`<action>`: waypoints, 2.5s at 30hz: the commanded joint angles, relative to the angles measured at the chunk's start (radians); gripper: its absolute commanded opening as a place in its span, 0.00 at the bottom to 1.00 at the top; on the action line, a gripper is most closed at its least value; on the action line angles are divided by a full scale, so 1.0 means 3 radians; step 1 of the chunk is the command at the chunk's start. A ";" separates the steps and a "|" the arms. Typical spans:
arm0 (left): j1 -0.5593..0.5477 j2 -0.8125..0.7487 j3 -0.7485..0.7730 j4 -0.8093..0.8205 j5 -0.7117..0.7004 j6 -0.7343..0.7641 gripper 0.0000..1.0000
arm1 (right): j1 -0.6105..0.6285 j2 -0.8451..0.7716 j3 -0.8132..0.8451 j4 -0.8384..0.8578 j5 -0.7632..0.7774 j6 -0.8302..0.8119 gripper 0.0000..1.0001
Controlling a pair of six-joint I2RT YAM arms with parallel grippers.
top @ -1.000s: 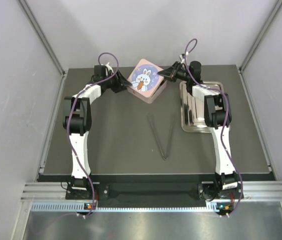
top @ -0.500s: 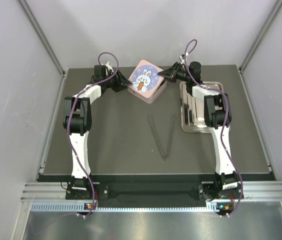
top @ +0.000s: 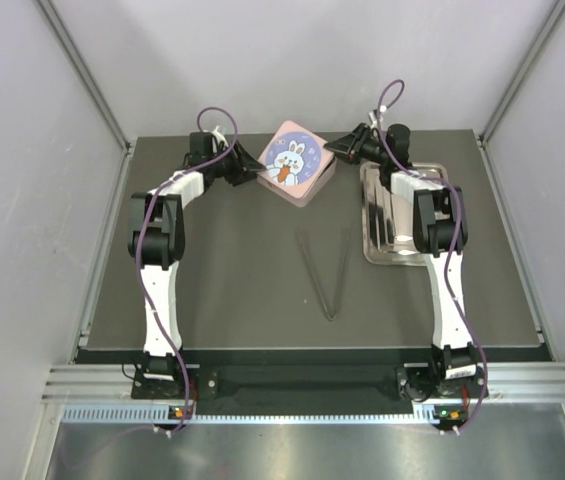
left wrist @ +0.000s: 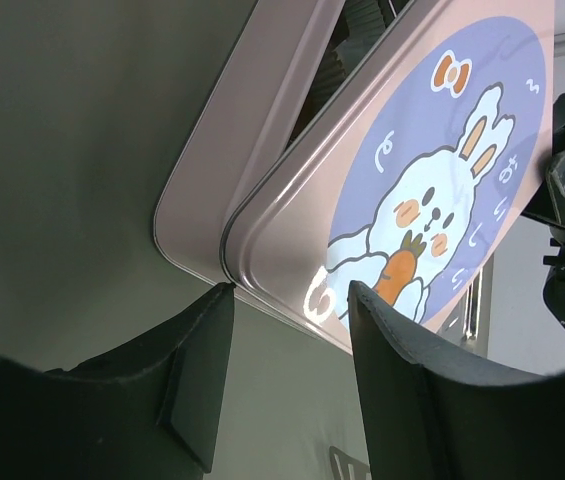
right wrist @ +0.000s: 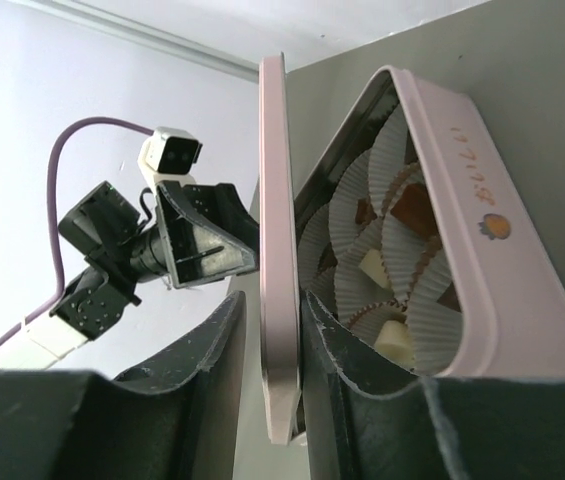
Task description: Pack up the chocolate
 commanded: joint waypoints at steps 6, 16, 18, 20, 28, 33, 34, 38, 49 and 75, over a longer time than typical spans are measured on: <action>0.0022 0.0067 0.0106 0.0327 0.0103 -0.0113 0.54 | -0.0099 -0.0042 0.0041 -0.0045 0.0145 -0.0278 0.28; 0.0012 0.0067 0.0106 0.0475 0.0179 -0.0266 0.56 | -0.0120 -0.0052 0.0138 -0.0428 0.0308 -0.0564 0.30; 0.0012 0.0067 0.0106 0.0480 0.0184 -0.0277 0.56 | -0.0125 -0.0067 0.0138 -0.0530 0.0364 -0.0641 0.32; 0.0012 0.0072 0.0106 0.0480 0.0190 -0.0282 0.56 | -0.0120 -0.0088 0.0133 -0.0648 0.0400 -0.0732 0.34; 0.0012 0.0067 0.0111 0.0460 0.0179 -0.0266 0.56 | -0.0135 -0.0185 0.0030 -0.0817 0.0569 -0.0932 0.36; 0.0007 0.0062 0.0111 0.0399 0.0149 -0.0215 0.56 | -0.0130 -0.0251 0.0030 -0.0980 0.0661 -0.1137 0.38; 0.0007 0.0057 0.0111 0.0383 0.0144 -0.0195 0.56 | -0.0130 -0.0267 0.0030 -0.1036 0.0676 -0.1172 0.38; 0.0007 0.0057 0.0116 0.0358 0.0118 -0.0169 0.56 | -0.0130 -0.0328 0.0025 -0.1149 0.0763 -0.1336 0.40; -0.0014 0.0067 0.0126 0.0296 0.0092 -0.0113 0.56 | -0.0074 -0.0369 0.0051 -0.1374 0.0815 -0.1567 0.43; -0.0055 0.0108 0.0182 0.0215 0.0092 -0.0031 0.56 | -0.0028 -0.0349 0.0046 -0.1278 0.0846 -0.1623 0.46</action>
